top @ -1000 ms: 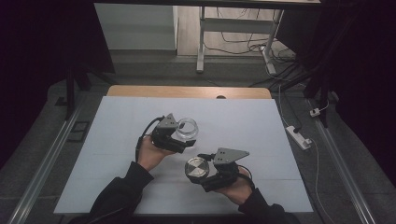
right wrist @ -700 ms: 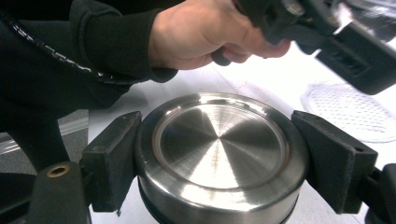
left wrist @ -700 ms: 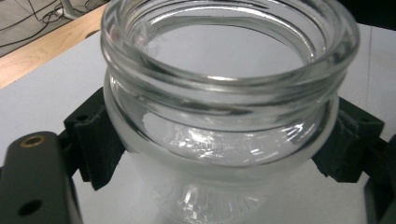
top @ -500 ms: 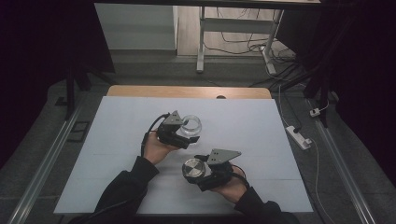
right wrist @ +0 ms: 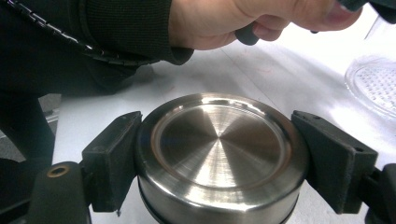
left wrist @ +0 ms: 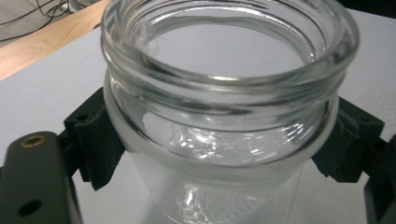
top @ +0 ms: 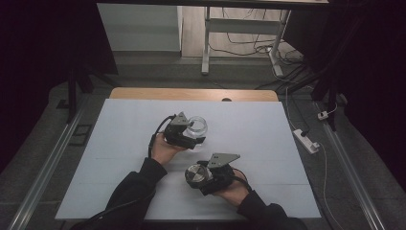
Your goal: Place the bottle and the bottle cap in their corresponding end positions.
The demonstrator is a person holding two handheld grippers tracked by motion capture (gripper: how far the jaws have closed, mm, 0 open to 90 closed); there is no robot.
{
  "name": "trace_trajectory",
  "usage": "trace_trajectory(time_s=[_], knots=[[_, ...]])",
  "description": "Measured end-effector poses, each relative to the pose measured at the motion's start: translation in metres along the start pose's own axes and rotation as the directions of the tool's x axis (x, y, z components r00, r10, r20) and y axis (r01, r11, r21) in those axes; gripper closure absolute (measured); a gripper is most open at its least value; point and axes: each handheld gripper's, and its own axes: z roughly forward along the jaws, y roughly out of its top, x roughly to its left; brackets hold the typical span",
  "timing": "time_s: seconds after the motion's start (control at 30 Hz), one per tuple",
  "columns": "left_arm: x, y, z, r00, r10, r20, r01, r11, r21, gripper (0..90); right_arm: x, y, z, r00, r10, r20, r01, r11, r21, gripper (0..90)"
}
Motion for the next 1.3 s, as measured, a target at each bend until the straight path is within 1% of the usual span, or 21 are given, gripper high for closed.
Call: trace_trajectory(time_s=[0.3, 0.53, 0.67, 0.8, 0.97, 1.03, 1.13, 1.2, 1.3], knots=[[0.006, -0.006, 0.009, 0.9997, -0.016, -0.019, 0.016, 0.9997, 0.016, 15.9, -0.004, -0.007, 0.011, 0.9999, 0.008, 0.011, -0.008, 0.999, 0.05, 19.2], [0.007, -0.009, 0.012, 0.9994, -0.019, -0.03, 0.02, 0.9992, 0.035, 15.9, -0.007, -0.013, 0.02, 0.9996, 0.012, 0.025, -0.014, 0.994, 0.104, 19.1], [0.007, -0.01, 0.013, 0.9993, -0.018, -0.034, 0.019, 0.9989, 0.043, 15.8, -0.007, -0.013, 0.022, 0.9994, 0.015, 0.032, -0.018, 0.994, 0.111, 19.0], [0.007, -0.012, 0.015, 0.9992, -0.018, -0.036, 0.02, 0.9984, 0.053, 15.8, -0.008, -0.013, 0.024, 0.9988, 0.027, 0.04, -0.032, 0.991, 0.128, 18.8], [0.008, -0.014, 0.016, 0.9993, -0.021, -0.031, 0.023, 0.9982, 0.056, 15.8, -0.007, -0.012, 0.026, 0.999, 0.006, 0.043, -0.013, 0.988, 0.155, 18.5], [0.007, -0.014, 0.016, 0.9993, -0.016, -0.034, 0.018, 0.9981, 0.059, 15.7, -0.006, -0.012, 0.027, 0.9986, -0.002, 0.052, -0.007, 0.985, 0.172, 18.3], [0.006, -0.015, 0.015, 0.9992, 0.001, -0.041, 0.002, 0.9978, 0.066, 15.5, -0.004, -0.013, 0.03, 0.9974, -0.034, 0.064, 0.02, 0.978, 0.206, 17.7], [0.006, -0.015, 0.014, 0.9992, 0.002, -0.04, 0.001, 0.9975, 0.07, 15.4, -0.003, -0.012, 0.03, 0.9968, -0.033, 0.074, 0.016, 0.977, 0.215, 16.2], [0.007, -0.017, 0.013, 0.9994, -0.005, -0.033, 0.007, 0.9977, 0.067, 15.2, -0.004, -0.012, 0.03, 0.9967, -0.025, 0.077, 0.008, 0.977, 0.215, 14.2]])
